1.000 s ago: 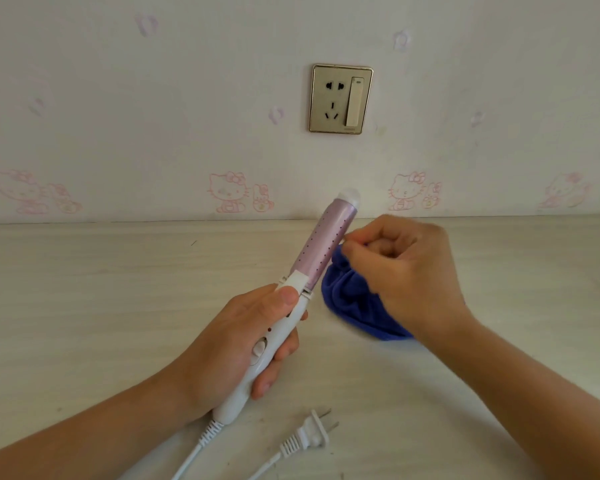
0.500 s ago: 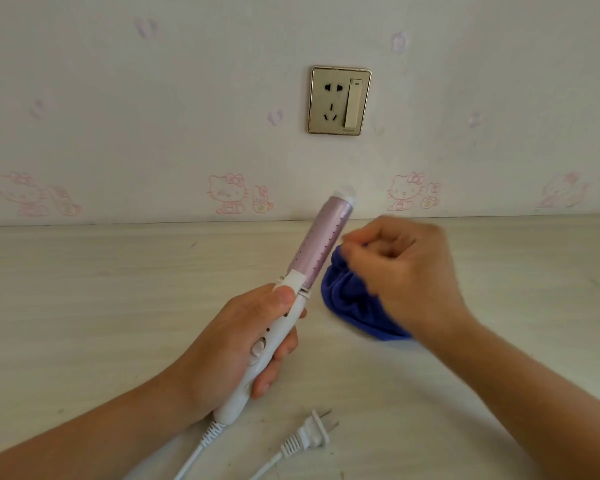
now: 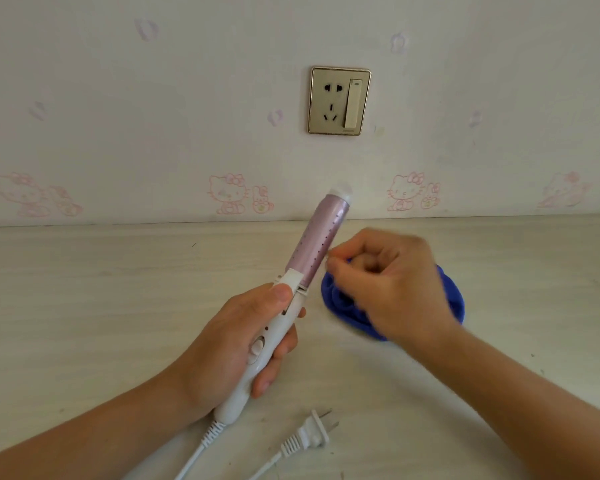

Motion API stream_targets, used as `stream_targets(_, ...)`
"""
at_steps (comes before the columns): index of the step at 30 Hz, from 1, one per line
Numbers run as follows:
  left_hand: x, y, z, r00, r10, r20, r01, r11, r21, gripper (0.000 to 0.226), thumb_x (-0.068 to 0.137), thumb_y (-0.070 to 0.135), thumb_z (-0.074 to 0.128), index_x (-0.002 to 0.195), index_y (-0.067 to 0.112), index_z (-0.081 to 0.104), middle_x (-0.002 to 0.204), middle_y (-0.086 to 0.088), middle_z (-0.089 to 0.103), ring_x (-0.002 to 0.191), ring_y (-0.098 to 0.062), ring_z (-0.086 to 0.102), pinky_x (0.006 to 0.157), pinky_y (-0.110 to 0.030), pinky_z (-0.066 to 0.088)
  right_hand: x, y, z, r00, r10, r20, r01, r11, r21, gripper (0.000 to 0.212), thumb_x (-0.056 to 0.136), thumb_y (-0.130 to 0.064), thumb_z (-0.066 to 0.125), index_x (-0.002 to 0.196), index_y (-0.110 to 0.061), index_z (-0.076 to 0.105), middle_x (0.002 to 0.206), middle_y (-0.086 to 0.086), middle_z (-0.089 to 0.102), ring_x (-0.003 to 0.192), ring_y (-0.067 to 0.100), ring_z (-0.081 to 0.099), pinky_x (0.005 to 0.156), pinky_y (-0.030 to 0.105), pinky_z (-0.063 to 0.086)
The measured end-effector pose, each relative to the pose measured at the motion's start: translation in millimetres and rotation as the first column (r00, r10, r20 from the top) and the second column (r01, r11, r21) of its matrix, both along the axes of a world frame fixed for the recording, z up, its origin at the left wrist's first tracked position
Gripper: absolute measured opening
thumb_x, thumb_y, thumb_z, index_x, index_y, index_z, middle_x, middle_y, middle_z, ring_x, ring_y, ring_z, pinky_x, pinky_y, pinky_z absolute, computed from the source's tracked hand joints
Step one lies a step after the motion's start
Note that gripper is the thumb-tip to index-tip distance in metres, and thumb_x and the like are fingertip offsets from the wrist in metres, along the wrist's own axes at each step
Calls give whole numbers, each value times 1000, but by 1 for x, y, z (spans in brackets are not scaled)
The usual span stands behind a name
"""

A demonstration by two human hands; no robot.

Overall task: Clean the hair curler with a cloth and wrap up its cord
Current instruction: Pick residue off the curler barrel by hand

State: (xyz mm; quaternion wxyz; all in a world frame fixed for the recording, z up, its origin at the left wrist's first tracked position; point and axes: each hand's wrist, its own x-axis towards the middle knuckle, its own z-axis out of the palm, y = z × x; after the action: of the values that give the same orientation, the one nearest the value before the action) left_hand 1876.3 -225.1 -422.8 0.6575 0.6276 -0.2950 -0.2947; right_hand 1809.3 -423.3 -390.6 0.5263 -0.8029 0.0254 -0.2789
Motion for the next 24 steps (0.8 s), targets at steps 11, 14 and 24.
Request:
stream_targets(11,-2,-1,1,1000,-23,15,23,1000,20,64,84,65,53,103,5,63,68,-6,57,36,-16,41,40,-23,37,7,-23,15,971,-217,101,211,975,66,22,86,-2,73,70,-16,73,46,8,49,39,5,47,45,16,43)
stream_targets(14,-1,1,0,1000,18,4,-18,1000,-12,62,84,64,51,100,6,65,66,-8,55,34,-17,42,40,-23,37,1,3,-5,1000,18,-2,-18,1000,-10,14,85,-8,75,74,-17,73,44,-3,53,39,4,42,43,17,39)
stream_targets(24,-1,-2,1,1000,-8,4,8,1000,24,64,83,63,55,103,3,63,68,-5,58,35,-16,42,39,-22,37,9,-25,15,971,-216,102,210,976,65,22,86,-3,73,69,-18,74,45,-1,52,40,6,45,44,16,43)
